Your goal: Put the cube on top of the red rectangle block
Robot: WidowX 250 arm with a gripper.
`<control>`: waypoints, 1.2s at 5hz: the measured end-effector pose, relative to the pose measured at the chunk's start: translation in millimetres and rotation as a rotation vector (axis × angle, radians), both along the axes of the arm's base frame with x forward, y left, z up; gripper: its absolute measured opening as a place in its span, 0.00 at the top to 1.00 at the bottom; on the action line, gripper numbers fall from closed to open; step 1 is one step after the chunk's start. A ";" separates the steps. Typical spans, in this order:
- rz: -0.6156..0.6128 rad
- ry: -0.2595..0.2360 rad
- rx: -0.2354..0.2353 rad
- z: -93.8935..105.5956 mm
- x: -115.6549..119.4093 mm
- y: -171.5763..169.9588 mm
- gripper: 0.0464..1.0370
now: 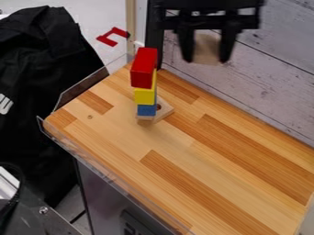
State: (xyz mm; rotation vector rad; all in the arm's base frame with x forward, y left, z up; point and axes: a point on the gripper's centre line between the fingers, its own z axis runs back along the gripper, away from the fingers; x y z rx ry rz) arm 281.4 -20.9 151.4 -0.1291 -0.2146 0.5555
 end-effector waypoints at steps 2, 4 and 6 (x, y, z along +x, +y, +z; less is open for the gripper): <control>0.059 0.016 -0.032 -8.9 1.7 35.6 0.50; 0.098 0.074 -0.074 -29.6 3.3 53.7 0.50; 0.132 0.104 -0.092 -43.1 7.8 70.2 0.50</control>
